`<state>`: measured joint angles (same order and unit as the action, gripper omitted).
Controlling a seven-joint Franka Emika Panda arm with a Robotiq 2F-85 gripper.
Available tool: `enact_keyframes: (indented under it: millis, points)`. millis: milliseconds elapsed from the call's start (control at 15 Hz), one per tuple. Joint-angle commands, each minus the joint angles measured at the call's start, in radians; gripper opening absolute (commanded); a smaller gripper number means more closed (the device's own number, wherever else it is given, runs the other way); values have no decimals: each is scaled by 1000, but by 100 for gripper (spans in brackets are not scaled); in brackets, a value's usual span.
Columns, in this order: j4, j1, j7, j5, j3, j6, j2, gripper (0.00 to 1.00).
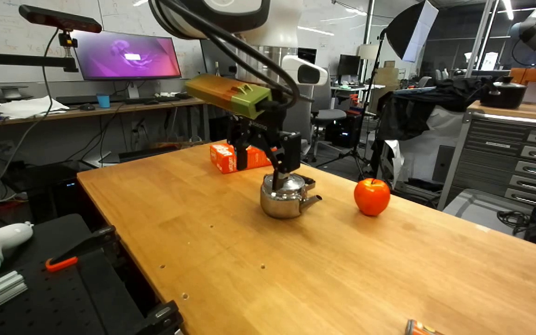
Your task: Put the lid on the tea pot.
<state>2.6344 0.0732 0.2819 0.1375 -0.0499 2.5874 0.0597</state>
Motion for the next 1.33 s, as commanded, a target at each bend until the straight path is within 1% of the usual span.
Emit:
enact_keyframes:
  millis: [0, 67, 200, 267, 467, 1267]
  points:
    - [60, 7, 33, -19, -36, 10, 81, 100]
    - [62, 8, 34, -24, -43, 0, 87, 100]
    - [65, 16, 1, -73, -52, -6, 94, 100]
    - [42, -5, 13, -27, -50, -2, 50, 100]
    - [46, 1, 12, -47, -56, -2, 56, 100]
    - [46, 1, 12, -49, -56, -2, 56, 100]
